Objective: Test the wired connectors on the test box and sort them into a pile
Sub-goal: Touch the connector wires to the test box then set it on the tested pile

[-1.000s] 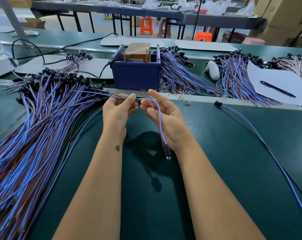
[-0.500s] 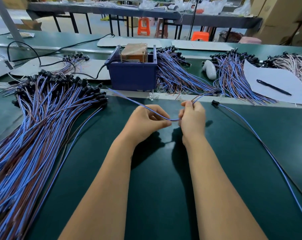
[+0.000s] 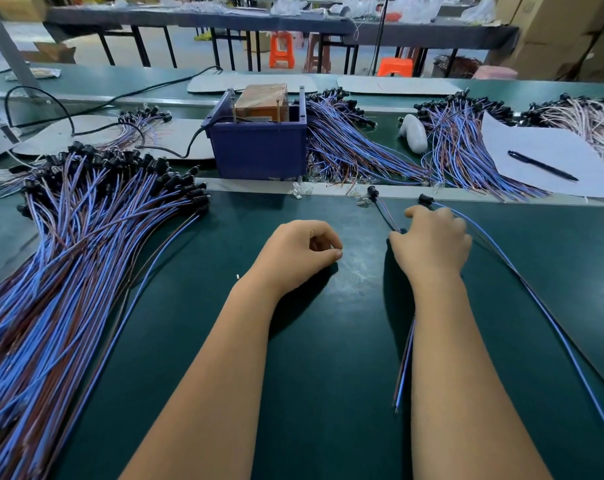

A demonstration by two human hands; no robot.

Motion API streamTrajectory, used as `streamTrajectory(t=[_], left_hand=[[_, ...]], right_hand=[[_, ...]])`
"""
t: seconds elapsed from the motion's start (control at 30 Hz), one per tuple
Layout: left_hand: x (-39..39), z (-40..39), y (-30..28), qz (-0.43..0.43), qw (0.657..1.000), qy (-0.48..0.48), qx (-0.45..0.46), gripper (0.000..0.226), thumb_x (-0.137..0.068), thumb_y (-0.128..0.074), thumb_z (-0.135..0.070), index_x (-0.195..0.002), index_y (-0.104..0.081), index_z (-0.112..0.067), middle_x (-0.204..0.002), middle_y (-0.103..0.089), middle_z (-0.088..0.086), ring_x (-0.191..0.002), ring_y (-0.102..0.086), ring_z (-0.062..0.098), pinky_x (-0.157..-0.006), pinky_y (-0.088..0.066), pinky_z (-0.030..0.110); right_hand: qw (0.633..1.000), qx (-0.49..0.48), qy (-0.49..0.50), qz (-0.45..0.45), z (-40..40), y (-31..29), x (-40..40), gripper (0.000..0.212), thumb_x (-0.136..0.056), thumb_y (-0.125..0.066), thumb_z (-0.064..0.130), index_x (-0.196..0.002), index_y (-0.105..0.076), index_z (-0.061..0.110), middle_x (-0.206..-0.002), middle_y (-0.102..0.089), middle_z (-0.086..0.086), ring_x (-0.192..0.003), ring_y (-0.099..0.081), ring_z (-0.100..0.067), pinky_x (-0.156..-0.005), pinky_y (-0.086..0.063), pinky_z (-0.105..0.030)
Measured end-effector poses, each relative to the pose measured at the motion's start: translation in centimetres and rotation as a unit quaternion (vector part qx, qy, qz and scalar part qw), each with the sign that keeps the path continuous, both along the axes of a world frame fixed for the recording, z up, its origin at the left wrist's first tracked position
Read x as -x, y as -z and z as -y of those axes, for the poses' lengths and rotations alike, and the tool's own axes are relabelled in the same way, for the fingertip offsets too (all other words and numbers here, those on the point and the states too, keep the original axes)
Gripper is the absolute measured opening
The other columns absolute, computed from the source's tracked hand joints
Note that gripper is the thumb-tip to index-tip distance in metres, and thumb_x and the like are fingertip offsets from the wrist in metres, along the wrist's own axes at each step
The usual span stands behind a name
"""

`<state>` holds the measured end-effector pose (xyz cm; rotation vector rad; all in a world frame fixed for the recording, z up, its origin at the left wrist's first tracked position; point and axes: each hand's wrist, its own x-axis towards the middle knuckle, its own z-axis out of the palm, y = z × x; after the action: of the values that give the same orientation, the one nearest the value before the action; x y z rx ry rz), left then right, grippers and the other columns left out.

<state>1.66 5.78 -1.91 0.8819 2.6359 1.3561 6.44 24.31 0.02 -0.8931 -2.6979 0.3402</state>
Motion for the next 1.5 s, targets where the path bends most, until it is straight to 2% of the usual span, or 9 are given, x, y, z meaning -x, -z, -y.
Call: streamTrajectory(t=[0.2,0.43,0.73,0.87,1.0,1.2,1.27,1.37,1.5], left_hand=[[0.0,-0.4,0.2,-0.001,1.0,-0.004,0.002,0.014,-0.086,-0.069,-0.018,-0.078,-0.068,-0.03,-0.071,-0.067,-0.005,-0.064,-0.056,0.008,-0.069,-0.051,0.03],[0.1,-0.1,0.5,0.013,0.999,-0.016,-0.037,0.011,-0.086,-0.066,-0.011,-0.082,-0.071,-0.02,-0.074,-0.07,0.001,-0.065,-0.059,0.012,-0.066,-0.05,0.03],[0.2,0.2,0.6,0.03,0.998,-0.027,-0.038,0.013,-0.088,-0.067,-0.018,-0.079,-0.069,-0.027,-0.071,-0.069,-0.006,-0.062,-0.061,0.013,-0.058,-0.052,0.029],[0.1,-0.2,0.6,0.015,0.999,-0.03,-0.029,0.014,-0.087,-0.067,-0.019,-0.077,-0.069,-0.029,-0.067,-0.067,-0.014,-0.06,-0.058,0.003,-0.058,-0.047,0.019],[0.0,-0.5,0.7,0.015,0.999,-0.04,-0.023,0.013,-0.087,-0.067,-0.02,-0.077,-0.068,-0.028,-0.067,-0.067,-0.015,-0.06,-0.059,0.007,-0.061,-0.05,0.025],[-0.1,-0.8,0.6,0.014,0.999,-0.044,-0.021,0.016,-0.085,-0.066,-0.019,-0.074,-0.066,-0.03,-0.067,-0.066,-0.015,-0.063,-0.057,0.002,-0.067,-0.048,0.026],[-0.4,-0.8,0.3,0.008,0.999,-0.038,-0.027,0.017,-0.081,-0.063,-0.02,-0.068,-0.061,-0.031,-0.062,-0.062,-0.015,-0.061,-0.052,0.004,-0.062,-0.043,0.027],[-0.6,-0.6,-0.2,-0.003,0.998,-0.047,-0.031,0.015,-0.071,-0.051,-0.019,-0.061,-0.049,-0.031,-0.058,-0.054,-0.01,-0.061,-0.044,0.012,-0.055,-0.035,0.03],[-0.3,-0.3,0.3,-0.026,0.994,-0.1,-0.019,0.029,-0.08,-0.055,-0.005,-0.065,-0.048,-0.029,-0.061,-0.053,-0.012,-0.065,-0.046,0.015,-0.054,-0.033,0.028]], right_hand=[[0.993,0.027,-0.065,-0.1,3.1,-1.5,0.9,0.034,-0.095,-0.05,0.025,-0.126,-0.06,0.015,-0.125,-0.056,-0.015,-0.117,-0.047,-0.035,-0.093,-0.039,-0.04],[0.993,0.104,-0.051,-0.023,5.7,0.2,1.4,0.049,-0.092,-0.048,0.035,-0.138,-0.046,0.018,-0.14,-0.039,-0.012,-0.128,-0.034,-0.033,-0.103,-0.028,-0.043],[0.998,0.032,-0.019,0.057,1.4,0.8,-0.9,0.035,-0.093,-0.04,0.03,-0.117,-0.058,0.012,-0.133,-0.044,-0.008,-0.119,-0.034,-0.031,-0.082,-0.022,-0.04],[0.995,0.014,0.012,0.094,-1.4,0.1,-1.9,0.04,-0.091,-0.04,0.03,-0.119,-0.059,0.009,-0.136,-0.043,-0.013,-0.125,-0.033,-0.034,-0.094,-0.03,-0.044],[0.992,0.047,0.056,0.103,-2.5,-0.8,-2.4,0.04,-0.09,-0.041,0.028,-0.121,-0.058,0.01,-0.141,-0.038,-0.017,-0.127,-0.032,-0.035,-0.101,-0.028,-0.045],[0.998,0.033,-0.033,-0.033,2.6,-0.5,-0.6,0.042,-0.091,-0.049,0.032,-0.129,-0.057,0.016,-0.14,-0.041,-0.013,-0.128,-0.033,-0.033,-0.104,-0.027,-0.041],[0.983,0.108,-0.117,-0.092,5.6,0.0,0.6,0.038,-0.093,-0.047,0.021,-0.13,-0.058,0.019,-0.136,-0.046,-0.011,-0.126,-0.038,-0.031,-0.105,-0.029,-0.04],[0.906,0.329,-0.195,-0.18,9.6,0.4,1.8,0.044,-0.087,-0.038,-0.002,-0.121,-0.062,0.013,-0.122,-0.06,-0.011,-0.115,-0.053,-0.025,-0.1,-0.041,-0.033],[0.89,0.373,-0.143,-0.219,10.8,1.3,2.7,0.03,-0.09,-0.04,0.005,-0.101,-0.066,0.015,-0.1,-0.067,-0.003,-0.096,-0.059,-0.02,-0.079,-0.044,-0.028]])
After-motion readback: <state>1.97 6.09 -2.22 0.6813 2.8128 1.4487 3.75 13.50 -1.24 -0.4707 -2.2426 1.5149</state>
